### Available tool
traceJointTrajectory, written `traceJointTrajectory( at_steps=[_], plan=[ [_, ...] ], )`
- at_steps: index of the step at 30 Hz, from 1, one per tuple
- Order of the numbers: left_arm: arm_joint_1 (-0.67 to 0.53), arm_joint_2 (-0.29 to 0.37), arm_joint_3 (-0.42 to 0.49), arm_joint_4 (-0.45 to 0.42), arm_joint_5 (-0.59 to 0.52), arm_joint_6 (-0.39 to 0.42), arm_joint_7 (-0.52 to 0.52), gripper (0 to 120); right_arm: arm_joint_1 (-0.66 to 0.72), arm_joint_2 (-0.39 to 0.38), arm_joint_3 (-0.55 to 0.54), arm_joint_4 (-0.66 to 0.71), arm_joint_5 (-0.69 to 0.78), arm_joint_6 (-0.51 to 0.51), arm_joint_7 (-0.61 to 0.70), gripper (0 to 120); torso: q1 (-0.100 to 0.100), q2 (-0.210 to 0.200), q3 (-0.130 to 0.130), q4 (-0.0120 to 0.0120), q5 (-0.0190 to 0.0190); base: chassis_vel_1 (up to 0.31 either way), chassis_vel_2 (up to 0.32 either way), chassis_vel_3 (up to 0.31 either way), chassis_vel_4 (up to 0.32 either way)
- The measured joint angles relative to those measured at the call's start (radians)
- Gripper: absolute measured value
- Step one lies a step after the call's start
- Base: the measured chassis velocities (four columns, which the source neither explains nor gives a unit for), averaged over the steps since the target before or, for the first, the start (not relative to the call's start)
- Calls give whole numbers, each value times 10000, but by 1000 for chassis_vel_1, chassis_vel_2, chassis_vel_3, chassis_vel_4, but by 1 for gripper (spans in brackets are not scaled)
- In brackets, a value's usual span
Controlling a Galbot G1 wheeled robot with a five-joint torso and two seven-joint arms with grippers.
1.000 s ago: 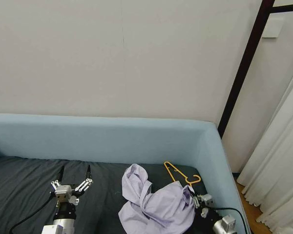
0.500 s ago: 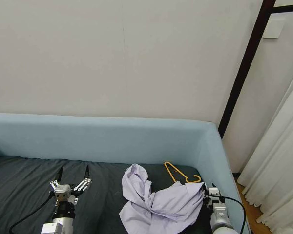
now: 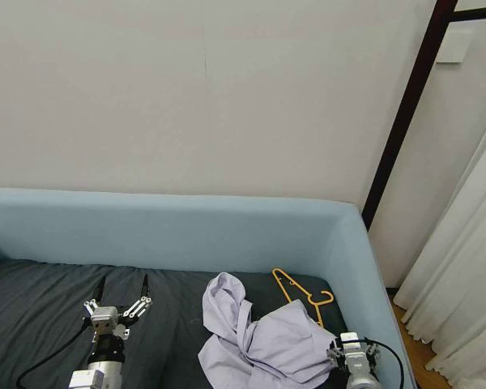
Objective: Pick up the clothes from the sofa and hang them on the clothes hanger.
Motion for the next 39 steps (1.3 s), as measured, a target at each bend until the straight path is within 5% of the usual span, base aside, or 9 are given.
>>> traceJointTrajectory(
  at_steps=[4, 9, 12, 21, 24, 31, 39],
  plan=[
    [60, -45, 1, -53, 56, -7, 2, 100, -13, 166, -432, -801, -1730, 2516, -2279, 100, 0, 0, 0, 0, 1, 0, 0, 0, 0],
    [196, -45, -53, -150, 146, -9, 17, 100, 526, 654, -1158, -2729, -3665, 3703, -3646, 100, 0, -1, 1, 1, 4, 0, 0, 0, 0],
    [272, -6, -125, -198, 151, -6, 11, 100, 739, 786, -1516, -3161, -3914, 3440, -3982, 100, 0, -1, 1, 1, 3, 0, 0, 0, 0],
    [413, 91, -329, -334, 142, 77, -32, 100, 1818, 702, -2790, -3585, -3526, 1704, -4182, 76, 0, 0, 1, 2, 2, 0, 0, 0, 0],
    [435, 23, -348, -358, 160, 106, -38, 100, 2027, 645, -3114, -3641, -3478, 1600, -4310, 88, 0, -1, 1, 1, 2, 0, 0, 0, 0],
    [411, -141, -351, -359, 214, 118, -45, 100, 1957, 677, -3330, -3849, -3853, 1510, -4376, 88, 1, 0, 1, -1, 3, 0, 0, 0, 0],
    [432, -262, -320, -336, 304, 86, -68, 100, 1915, 777, -3327, -4035, -4160, 1104, -4093, 61, 0, 0, 0, 0, 3, 0, 0, 0, 0]
  ],
)
